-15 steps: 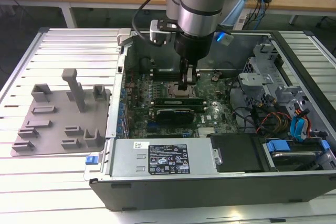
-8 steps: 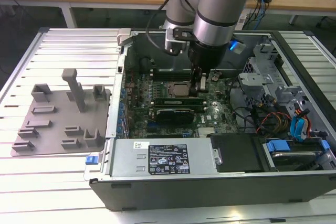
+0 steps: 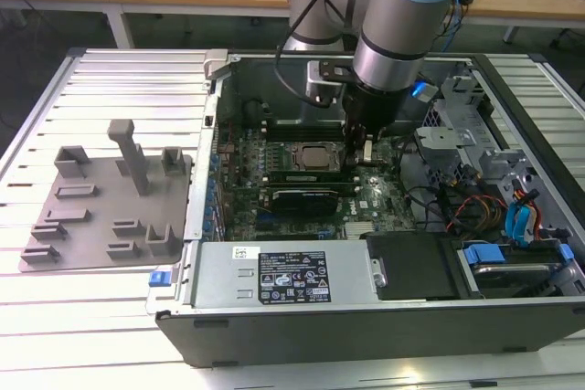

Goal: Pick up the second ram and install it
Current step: 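Press down the second ram until it locks into place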

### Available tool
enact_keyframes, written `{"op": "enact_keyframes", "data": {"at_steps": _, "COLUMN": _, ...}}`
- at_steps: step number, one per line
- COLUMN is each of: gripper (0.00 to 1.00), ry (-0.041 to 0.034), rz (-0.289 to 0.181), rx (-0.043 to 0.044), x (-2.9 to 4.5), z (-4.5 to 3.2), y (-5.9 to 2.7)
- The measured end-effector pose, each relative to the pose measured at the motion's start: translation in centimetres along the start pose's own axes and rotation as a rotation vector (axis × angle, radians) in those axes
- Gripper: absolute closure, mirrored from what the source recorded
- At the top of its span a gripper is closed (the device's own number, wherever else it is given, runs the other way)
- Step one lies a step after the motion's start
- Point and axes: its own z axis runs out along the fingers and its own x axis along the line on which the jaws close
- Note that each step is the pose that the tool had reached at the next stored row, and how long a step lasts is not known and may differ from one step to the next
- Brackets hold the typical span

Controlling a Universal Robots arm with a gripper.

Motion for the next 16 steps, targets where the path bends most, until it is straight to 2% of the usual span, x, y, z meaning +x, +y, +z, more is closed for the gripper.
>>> {"op": "enact_keyframes", "data": {"at_steps": 2, "gripper": 0.92, "ry": 0.0005, "rz": 0.000, "rx": -0.0004, "x": 0.02, "z": 0.52, "y": -0.03}}
{"op": "enact_keyframes", "data": {"at_steps": 5, "gripper": 0.92, "ry": -0.0007, "rz": -0.001, "rx": -0.0003, "x": 0.01, "z": 0.57, "y": -0.04}}
{"op": "enact_keyframes", "data": {"at_steps": 7, "gripper": 0.92, "ry": -0.0002, "rz": -0.001, "rx": 0.0002, "x": -0.01, "z": -0.43, "y": 0.03}}
{"op": "enact_keyframes", "data": {"at_steps": 9, "gripper": 0.92, "ry": -0.0007, "rz": -0.001, "rx": 0.0011, "x": 0.00, "z": -0.45, "y": 0.31}}
{"op": "enact_keyframes", "data": {"at_steps": 13, "gripper": 0.92, "ry": -0.0019, "rz": -0.001, "rx": 0.0072, "x": 0.26, "z": -0.23, "y": 3.55}}
{"op": "enact_keyframes", "data": {"at_steps": 14, "gripper": 0.92, "ry": -0.0045, "rz": -0.001, "rx": 0.0093, "x": 0.33, "z": -0.09, "y": 4.53}}
{"op": "enact_keyframes", "data": {"at_steps": 16, "gripper": 0.92, "ry": -0.0083, "rz": -0.002, "rx": 0.0110, "x": 0.42, "z": 0.11, "y": 5.74}}
